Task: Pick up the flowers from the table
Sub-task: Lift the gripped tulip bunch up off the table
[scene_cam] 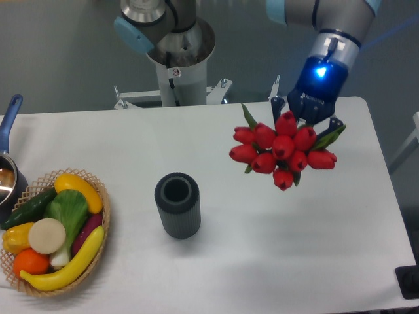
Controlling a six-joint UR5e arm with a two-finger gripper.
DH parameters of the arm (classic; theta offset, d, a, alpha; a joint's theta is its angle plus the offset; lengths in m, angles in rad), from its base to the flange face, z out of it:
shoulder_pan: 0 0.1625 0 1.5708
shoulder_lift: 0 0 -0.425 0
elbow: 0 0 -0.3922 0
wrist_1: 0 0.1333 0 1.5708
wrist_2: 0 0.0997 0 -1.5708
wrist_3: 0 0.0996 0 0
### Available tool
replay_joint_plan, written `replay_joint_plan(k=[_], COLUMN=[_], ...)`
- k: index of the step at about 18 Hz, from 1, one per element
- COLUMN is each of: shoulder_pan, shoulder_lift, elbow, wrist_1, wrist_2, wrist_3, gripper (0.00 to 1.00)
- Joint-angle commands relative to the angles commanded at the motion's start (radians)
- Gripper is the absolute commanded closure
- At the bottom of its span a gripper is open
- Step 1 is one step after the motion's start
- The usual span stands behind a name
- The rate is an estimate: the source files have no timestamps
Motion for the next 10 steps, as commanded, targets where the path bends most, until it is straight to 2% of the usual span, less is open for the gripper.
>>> replay_joint_plan(k=[10], shoulder_pan=[-0.002], shoulder_lift=[0.008], elbow=[-0.015], wrist_1=[0.0], wrist_2=[-0.015], wrist_3=[-0.003], gripper=[0.78])
